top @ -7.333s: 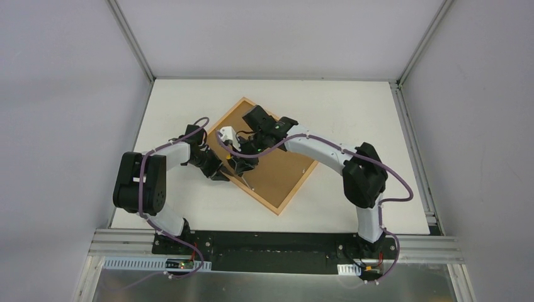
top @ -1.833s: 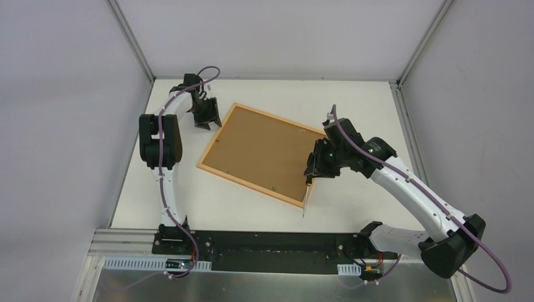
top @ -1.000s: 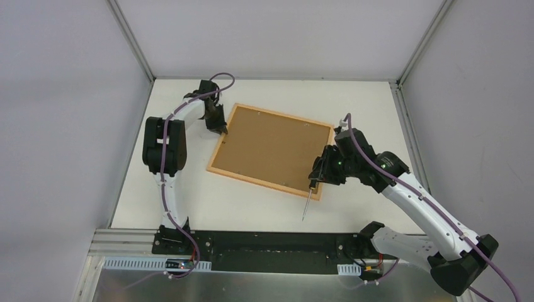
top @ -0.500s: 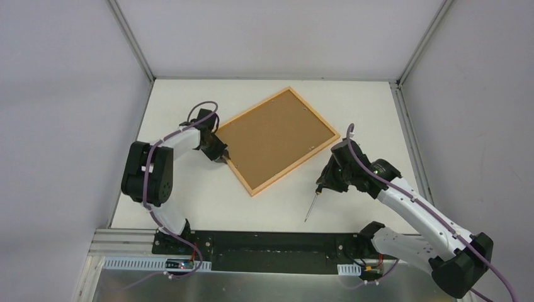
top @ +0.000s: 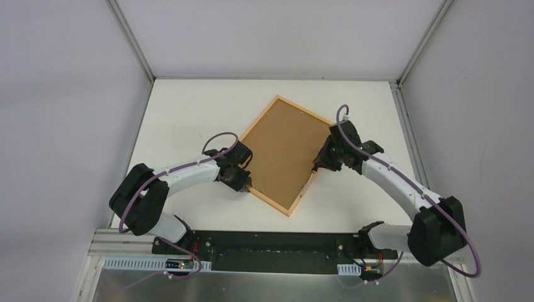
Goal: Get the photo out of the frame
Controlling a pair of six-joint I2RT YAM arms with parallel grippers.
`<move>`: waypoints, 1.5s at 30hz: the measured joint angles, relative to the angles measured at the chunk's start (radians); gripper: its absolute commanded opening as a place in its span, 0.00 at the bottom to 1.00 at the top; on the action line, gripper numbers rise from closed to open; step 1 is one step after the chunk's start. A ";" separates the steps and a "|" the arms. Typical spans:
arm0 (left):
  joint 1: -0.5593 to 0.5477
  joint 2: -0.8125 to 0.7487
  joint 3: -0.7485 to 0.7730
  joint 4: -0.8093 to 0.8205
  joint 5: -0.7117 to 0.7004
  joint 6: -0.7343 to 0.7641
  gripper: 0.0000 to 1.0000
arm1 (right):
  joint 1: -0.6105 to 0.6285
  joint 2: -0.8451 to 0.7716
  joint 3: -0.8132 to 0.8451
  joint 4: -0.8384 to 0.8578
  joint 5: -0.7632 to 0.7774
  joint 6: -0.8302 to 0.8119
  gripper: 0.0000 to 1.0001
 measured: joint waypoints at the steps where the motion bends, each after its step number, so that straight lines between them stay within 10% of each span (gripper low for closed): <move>1: -0.027 -0.004 -0.003 0.000 -0.009 -0.034 0.13 | -0.035 0.033 0.013 0.019 -0.023 -0.018 0.00; 8: -0.077 -0.013 -0.018 -0.019 -0.023 -0.060 0.65 | -0.195 0.254 0.126 0.105 -0.168 -0.146 0.00; 15: 0.024 -0.062 -0.043 -0.010 0.026 0.092 0.78 | -0.254 0.330 0.172 0.148 -0.259 -0.268 0.00; 37: 0.158 0.032 -0.165 0.326 0.354 0.145 0.00 | -0.265 0.311 0.021 0.342 -0.337 -0.394 0.00; 45: 0.158 -0.003 -0.215 0.376 0.353 0.096 0.00 | -0.268 0.239 -0.010 0.326 -0.321 -0.386 0.00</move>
